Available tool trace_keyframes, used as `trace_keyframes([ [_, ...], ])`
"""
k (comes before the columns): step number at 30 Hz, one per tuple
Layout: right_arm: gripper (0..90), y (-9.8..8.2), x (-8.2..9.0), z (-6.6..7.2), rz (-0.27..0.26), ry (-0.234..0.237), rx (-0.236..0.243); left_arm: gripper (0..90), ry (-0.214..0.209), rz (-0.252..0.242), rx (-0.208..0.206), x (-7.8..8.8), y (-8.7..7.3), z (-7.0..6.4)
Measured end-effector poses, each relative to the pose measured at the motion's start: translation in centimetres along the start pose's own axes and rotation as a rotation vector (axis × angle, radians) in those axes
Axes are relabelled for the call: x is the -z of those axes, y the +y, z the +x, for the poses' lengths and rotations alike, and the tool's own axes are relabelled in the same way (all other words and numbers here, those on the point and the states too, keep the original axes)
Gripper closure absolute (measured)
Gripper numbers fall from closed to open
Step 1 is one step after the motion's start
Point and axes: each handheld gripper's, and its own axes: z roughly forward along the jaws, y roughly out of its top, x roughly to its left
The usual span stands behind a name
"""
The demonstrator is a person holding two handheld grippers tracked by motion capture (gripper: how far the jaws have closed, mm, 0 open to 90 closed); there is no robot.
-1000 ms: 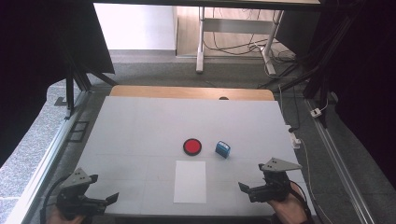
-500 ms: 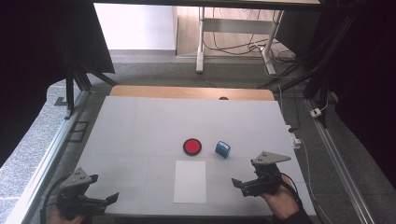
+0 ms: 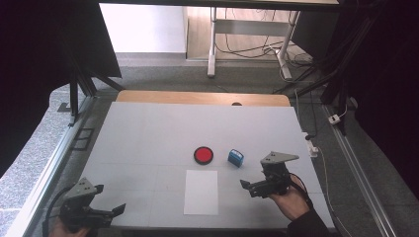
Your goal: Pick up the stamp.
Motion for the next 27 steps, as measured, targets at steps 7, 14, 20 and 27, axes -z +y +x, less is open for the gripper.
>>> trace_keyframes([
  [7,0.0,1.0,-1.1,-0.3,0.009,-0.009,-0.002,0.0,-0.007,-0.001,0.003,0.0,0.0,0.1],
  [14,0.0,1.7,-2.0,-0.6,0.026,-0.017,0.016,0.0,-0.009,-0.001,0.004,0.0,0.0,0.1],
  [20,0.0,2.3,-3.2,-1.1,0.054,-0.012,0.023,0.0,-0.01,-0.001,0.004,0.0,0.0,0.1],
  [27,0.0,2.7,-4.6,-1.7,0.088,-0.029,0.033,0.0,-0.015,0.001,0.006,0.0,0.0,0.1],
])
